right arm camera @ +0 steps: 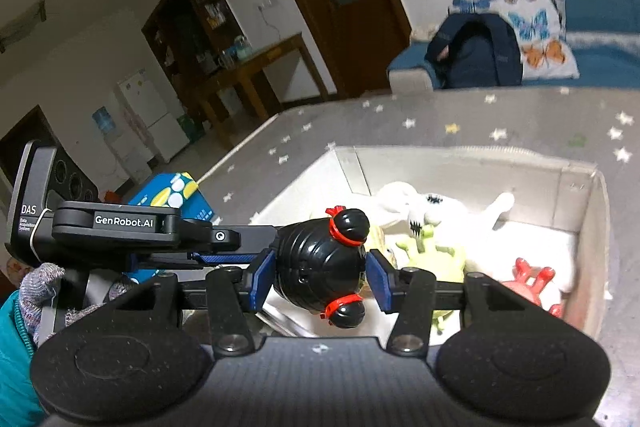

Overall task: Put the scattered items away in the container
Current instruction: 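Lower the doll toy into the box beside the peanut toy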

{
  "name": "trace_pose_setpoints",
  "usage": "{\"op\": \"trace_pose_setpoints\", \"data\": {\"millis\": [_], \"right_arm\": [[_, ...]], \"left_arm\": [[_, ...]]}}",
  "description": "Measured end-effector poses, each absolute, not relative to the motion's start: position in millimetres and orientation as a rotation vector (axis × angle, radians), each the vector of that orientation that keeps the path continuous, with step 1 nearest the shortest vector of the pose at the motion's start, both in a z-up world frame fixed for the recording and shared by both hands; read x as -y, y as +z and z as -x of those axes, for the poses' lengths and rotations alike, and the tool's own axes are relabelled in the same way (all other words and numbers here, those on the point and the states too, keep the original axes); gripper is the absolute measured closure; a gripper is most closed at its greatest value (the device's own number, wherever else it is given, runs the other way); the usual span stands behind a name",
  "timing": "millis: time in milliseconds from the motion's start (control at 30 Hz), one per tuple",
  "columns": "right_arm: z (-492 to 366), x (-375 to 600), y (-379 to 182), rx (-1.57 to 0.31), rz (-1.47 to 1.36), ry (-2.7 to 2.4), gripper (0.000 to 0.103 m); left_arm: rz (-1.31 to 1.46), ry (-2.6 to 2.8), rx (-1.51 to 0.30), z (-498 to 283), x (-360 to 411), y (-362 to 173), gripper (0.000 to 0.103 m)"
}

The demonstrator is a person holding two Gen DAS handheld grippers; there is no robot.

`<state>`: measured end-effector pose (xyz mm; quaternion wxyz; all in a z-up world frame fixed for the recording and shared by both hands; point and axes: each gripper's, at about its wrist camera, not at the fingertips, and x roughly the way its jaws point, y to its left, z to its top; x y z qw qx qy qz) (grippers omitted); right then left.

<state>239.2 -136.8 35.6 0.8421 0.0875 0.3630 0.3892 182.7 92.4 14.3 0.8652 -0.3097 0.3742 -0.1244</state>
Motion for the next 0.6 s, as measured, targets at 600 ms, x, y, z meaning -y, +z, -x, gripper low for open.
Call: {"op": "trace_pose_setpoints", "data": {"millis": [600], "right_arm": [[-258, 129, 13, -0.867, -0.082, 0.840, 0.053]], "left_arm": [[0.387, -0.183, -0.900, -204, -61, 7, 0.075]]}}
